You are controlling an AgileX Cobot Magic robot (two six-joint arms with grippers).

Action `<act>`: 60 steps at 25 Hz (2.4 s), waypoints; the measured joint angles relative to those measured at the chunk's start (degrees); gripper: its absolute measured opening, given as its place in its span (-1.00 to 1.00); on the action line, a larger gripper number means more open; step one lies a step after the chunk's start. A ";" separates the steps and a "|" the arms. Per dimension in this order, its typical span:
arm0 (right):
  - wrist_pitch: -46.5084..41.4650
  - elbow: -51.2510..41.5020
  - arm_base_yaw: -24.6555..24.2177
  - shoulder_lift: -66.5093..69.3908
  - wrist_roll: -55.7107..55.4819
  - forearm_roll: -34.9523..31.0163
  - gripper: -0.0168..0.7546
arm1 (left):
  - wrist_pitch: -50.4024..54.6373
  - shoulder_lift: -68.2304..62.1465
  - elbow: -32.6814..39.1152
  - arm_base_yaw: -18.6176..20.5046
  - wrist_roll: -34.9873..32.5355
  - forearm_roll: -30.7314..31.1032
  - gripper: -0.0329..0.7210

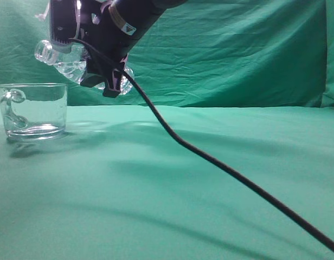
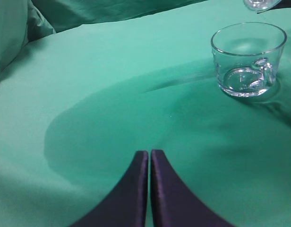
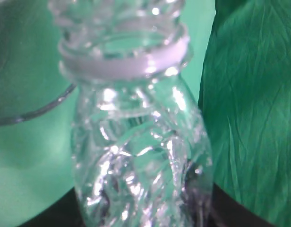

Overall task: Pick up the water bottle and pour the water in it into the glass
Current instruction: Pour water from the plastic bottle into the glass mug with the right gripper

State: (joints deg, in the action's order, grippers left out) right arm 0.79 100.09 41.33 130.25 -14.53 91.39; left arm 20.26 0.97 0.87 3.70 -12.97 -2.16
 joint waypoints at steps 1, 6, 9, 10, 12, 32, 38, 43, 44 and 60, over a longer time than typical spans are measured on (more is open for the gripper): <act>0.10 0.00 0.00 0.00 0.00 1.06 -0.20 | 0.00 0.00 0.00 0.00 0.00 0.00 -0.91; -0.26 0.00 0.00 0.00 0.00 3.93 -0.20 | 0.00 0.00 0.00 0.00 0.00 0.00 -0.91; -2.03 0.00 0.00 0.00 0.00 6.62 -0.20 | 0.00 0.00 0.00 0.00 0.00 0.00 -0.91; -2.52 0.00 0.00 0.00 0.00 7.52 -0.20 | 0.00 0.00 0.00 0.00 0.00 0.00 -0.91; -2.90 0.00 0.00 0.00 0.00 8.48 -0.20 | 0.00 0.00 0.00 0.00 0.00 0.00 -0.91; -3.02 0.00 0.00 0.00 0.00 9.18 -0.20 | 0.00 0.00 0.00 0.00 0.00 0.00 -0.91; -3.02 0.00 0.00 0.00 0.00 9.18 -0.20 | 0.00 0.00 0.00 0.00 0.00 0.00 -0.91; -3.02 0.00 0.00 0.00 0.00 9.27 -0.20 | 0.00 0.00 0.00 0.00 0.00 0.00 -0.91; -3.02 0.00 0.00 0.00 0.00 9.27 -0.20 | 0.00 0.00 0.00 0.00 0.00 0.00 -0.91; -3.02 0.00 0.00 0.00 -5.74 9.05 -0.20 | 0.00 0.00 0.00 0.00 0.00 0.00 -0.91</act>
State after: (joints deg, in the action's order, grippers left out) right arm -2.23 100.09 41.33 130.25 -20.28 100.43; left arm 20.26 0.97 0.87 3.70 -12.97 -2.16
